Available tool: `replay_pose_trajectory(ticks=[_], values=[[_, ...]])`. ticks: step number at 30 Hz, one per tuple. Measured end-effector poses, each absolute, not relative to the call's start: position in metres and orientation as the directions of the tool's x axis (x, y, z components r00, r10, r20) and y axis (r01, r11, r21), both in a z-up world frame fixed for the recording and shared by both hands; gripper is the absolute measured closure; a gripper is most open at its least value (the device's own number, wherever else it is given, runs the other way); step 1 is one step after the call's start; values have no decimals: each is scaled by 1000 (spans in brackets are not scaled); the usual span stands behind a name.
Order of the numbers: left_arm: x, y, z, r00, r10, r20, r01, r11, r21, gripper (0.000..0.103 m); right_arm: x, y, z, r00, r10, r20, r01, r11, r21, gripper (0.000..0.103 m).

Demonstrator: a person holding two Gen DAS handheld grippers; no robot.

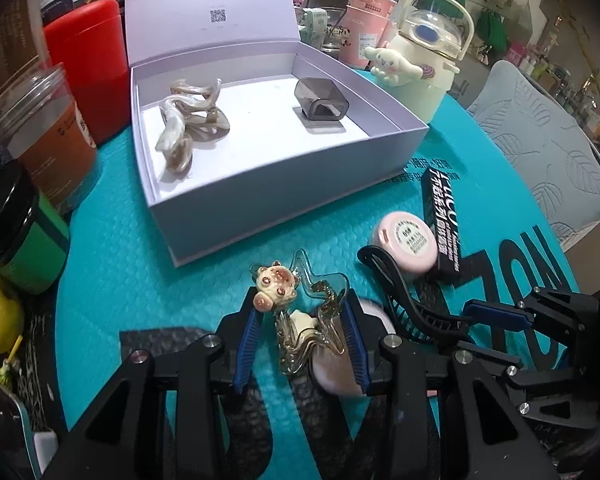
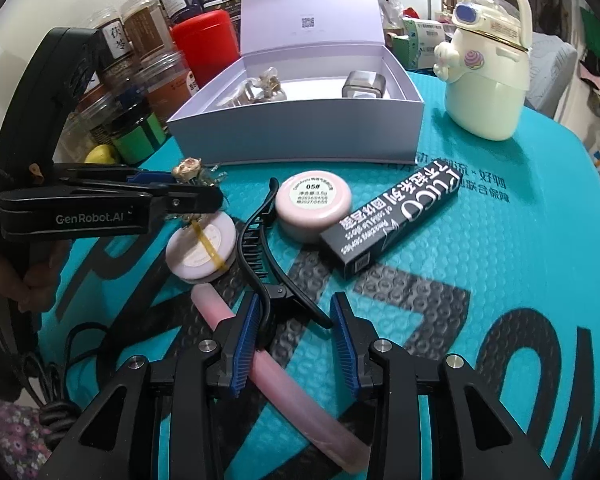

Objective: Organize rigid objects
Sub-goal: 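Lift the gold hairpin with left tool while right tool lifts the black claw clip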

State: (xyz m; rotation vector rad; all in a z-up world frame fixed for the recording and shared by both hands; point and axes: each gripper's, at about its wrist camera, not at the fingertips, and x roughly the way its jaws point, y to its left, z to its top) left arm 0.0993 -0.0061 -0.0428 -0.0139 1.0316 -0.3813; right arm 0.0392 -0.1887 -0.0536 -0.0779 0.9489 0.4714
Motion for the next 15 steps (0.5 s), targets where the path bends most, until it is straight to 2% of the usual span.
replay_pose_trajectory(ticks=[15], values=[[45, 6, -33, 438, -313, -843, 304, 934, -189, 64, 0, -198, -49, 476, 343, -810, -424, 896, 130, 67]])
